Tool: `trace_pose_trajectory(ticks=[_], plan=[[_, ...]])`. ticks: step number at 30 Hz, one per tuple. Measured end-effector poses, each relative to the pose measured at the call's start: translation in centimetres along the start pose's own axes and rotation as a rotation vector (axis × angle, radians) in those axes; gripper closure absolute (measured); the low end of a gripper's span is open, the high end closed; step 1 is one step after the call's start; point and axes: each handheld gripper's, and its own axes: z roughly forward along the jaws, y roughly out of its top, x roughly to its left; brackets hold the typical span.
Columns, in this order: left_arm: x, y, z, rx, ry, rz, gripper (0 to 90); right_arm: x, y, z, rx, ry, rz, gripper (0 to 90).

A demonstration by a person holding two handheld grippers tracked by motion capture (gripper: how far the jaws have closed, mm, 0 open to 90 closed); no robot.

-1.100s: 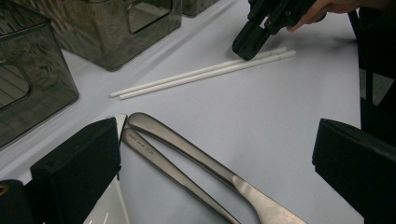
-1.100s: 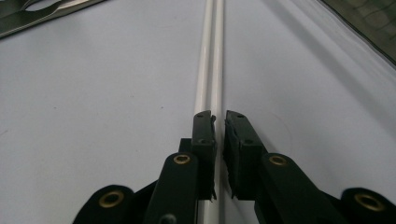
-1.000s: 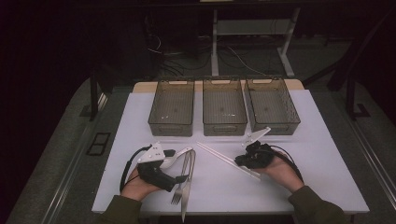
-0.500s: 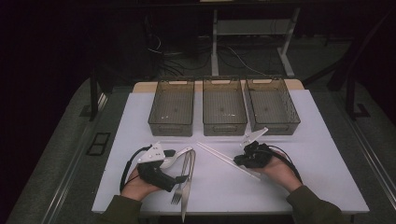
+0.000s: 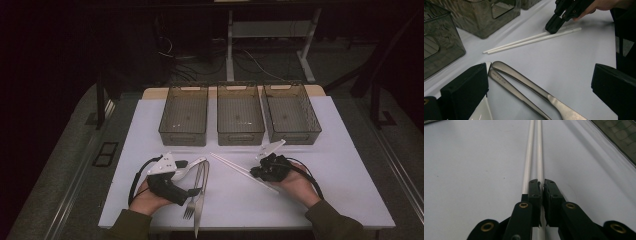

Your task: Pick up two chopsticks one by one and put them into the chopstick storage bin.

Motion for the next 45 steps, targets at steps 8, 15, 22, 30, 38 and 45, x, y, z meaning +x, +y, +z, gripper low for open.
trace_pose_trajectory(ticks=[8, 15, 22, 30, 38, 45], plan=[[0.0, 0.0, 0.0, 0.001, -0.001, 0.002, 0.1, -0.8, -0.2, -0.8, -0.027, 0.034, 0.039, 84.5], [0.0, 0.0, 0.0, 0.001, -0.001, 0.002, 0.1, -1.3, -0.4, -1.9, -0.059, 0.041, 0.060, 84.6], [0.0, 0.0, -0.1, -0.004, -0.001, 0.002, 0.1, -1.5, -0.7, -3.1, -0.090, 0.048, 0.072, 84.6], [0.0, 0.0, -0.1, -0.003, -0.002, 0.003, 0.1, -1.8, -1.0, -4.5, -0.130, 0.044, 0.091, 84.6], [0.0, 0.0, 0.0, -0.001, -0.003, 0.002, 0.1, -2.2, -1.2, -6.0, -0.176, 0.039, 0.098, 84.6], [0.0, 0.0, 0.0, -0.003, -0.003, -0.001, 0.1, -2.5, -0.7, -6.9, -0.214, 0.035, 0.104, 84.6]])
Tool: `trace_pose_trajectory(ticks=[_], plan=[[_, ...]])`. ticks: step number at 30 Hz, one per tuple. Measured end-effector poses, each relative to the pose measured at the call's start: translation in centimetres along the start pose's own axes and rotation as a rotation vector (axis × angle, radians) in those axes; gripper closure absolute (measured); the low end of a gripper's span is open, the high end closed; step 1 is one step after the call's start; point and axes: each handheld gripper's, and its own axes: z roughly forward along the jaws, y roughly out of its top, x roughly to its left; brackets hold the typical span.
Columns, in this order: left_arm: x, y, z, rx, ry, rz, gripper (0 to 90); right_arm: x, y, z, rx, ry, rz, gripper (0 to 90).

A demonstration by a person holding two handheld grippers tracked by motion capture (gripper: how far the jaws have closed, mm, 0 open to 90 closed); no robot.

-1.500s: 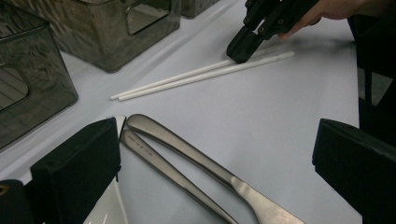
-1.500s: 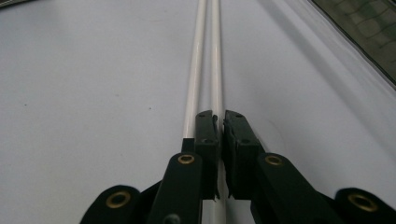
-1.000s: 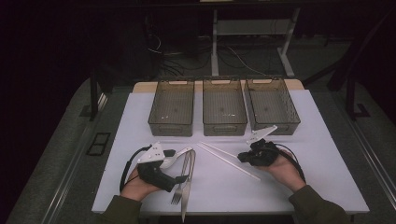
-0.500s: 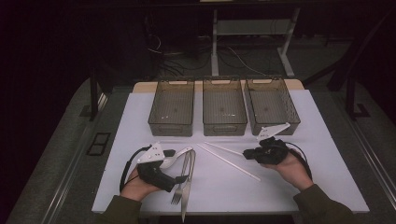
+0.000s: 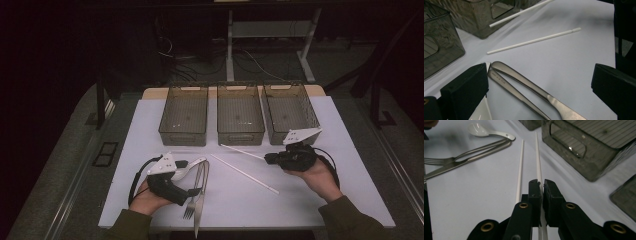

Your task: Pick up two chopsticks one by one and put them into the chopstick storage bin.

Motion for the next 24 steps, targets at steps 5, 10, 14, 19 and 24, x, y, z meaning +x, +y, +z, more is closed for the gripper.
trace_pose_trajectory(ticks=[5, 10, 14, 19, 24], plan=[[0.1, 0.0, 0.0, -0.006, 0.002, -0.002, 0.1, -0.1, 0.7, -0.2, -0.019, -0.008, 0.000, 84.6], [0.1, 0.0, 0.0, -0.008, 0.004, -0.006, 0.1, 0.0, 1.4, -0.5, -0.042, -0.013, -0.003, 84.6], [0.0, 0.0, 0.0, -0.013, 0.008, -0.007, 0.1, -0.2, 2.1, -0.7, -0.064, -0.019, -0.004, 84.6], [0.0, 0.0, 0.0, -0.014, 0.008, -0.008, 0.1, -0.2, 3.3, -0.9, -0.085, -0.017, -0.012, 84.6], [0.0, 0.0, -0.1, -0.015, 0.005, -0.003, 0.1, -0.1, 3.6, -1.2, -0.099, -0.009, -0.010, 84.6]])
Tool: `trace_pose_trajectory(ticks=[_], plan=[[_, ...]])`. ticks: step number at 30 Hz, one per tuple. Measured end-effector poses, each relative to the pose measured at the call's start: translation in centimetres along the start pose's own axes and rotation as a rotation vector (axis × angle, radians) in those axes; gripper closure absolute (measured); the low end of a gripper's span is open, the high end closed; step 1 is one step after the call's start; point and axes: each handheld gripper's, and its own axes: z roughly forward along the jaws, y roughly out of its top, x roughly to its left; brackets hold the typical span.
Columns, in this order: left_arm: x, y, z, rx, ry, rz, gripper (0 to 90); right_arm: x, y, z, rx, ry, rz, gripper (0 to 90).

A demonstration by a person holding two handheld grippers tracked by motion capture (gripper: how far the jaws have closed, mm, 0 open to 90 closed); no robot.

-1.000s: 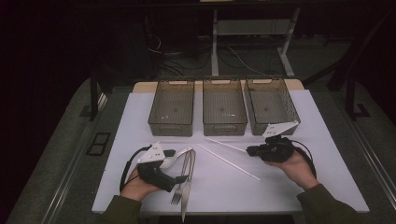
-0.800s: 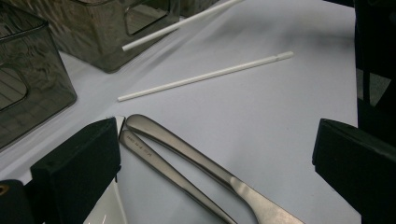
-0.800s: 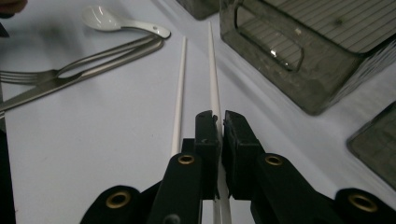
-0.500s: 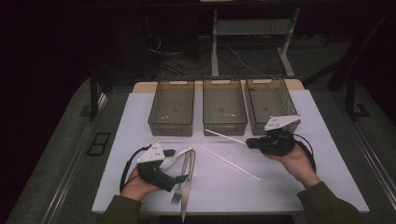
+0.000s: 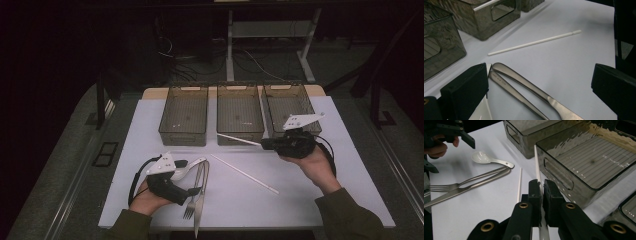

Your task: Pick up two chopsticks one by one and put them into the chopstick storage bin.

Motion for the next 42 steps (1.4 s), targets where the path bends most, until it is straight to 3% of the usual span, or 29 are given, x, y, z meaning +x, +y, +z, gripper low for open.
trace_pose_trajectory(ticks=[13, 17, 33, 42], plan=[[-0.1, 0.0, 0.0, -0.001, 0.000, -0.004, 0.1, 0.4, 1.6, 0.4, -0.033, 0.011, -0.011, 84.6], [0.0, 0.0, 0.0, -0.005, 0.003, 0.001, 0.1, 0.5, 2.8, 1.2, -0.044, 0.006, -0.013, 84.5], [0.1, 0.0, -0.1, -0.006, 0.005, -0.012, 0.1, 0.9, 7.7, 6.4, -0.015, -0.033, -0.031, 84.6], [0.1, 0.0, -0.1, -0.013, 0.006, -0.011, 0.1, 0.2, 10.0, 9.8, -0.002, -0.082, -0.004, 84.5]])
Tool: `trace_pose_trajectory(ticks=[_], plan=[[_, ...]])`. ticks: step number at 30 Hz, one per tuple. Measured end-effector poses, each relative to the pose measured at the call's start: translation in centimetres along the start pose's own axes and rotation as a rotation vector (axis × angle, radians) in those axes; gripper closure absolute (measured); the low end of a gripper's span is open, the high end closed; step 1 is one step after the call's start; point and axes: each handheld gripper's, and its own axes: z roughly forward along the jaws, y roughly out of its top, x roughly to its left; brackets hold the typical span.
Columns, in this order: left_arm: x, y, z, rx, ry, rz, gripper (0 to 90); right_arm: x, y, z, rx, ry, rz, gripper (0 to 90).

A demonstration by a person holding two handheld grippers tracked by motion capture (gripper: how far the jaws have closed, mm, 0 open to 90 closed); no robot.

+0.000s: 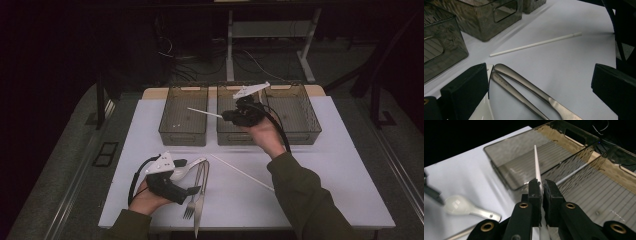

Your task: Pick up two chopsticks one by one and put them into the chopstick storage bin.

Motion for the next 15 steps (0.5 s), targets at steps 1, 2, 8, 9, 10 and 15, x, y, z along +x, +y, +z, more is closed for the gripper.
trace_pose_trajectory(ticks=[1, 2, 8, 9, 10, 15], plan=[[-0.1, 0.0, 0.0, -0.008, -0.001, -0.007, 0.1, 0.0, 0.2, 0.4, 0.001, -0.004, 0.003, 84.5], [-0.1, 0.0, 0.0, -0.007, 0.000, -0.007, 0.1, 0.0, 0.4, 0.9, 0.002, -0.009, 0.002, 84.5], [0.0, 0.0, 0.0, -0.006, -0.004, 0.004, 0.1, 0.1, 1.6, 3.4, 0.024, -0.008, 0.014, 84.5], [-0.1, 0.0, 0.0, -0.009, -0.005, 0.003, 0.1, 0.1, 1.8, 3.9, 0.030, -0.009, 0.016, 84.5], [-0.1, 0.0, 0.0, -0.009, -0.005, 0.003, 0.1, 0.1, 2.0, 4.4, 0.038, -0.009, 0.020, 84.5], [0.0, 0.1, -0.1, -0.012, -0.010, 0.001, 0.1, -0.1, 2.7, 6.7, 0.067, -0.026, 0.023, 84.4]])
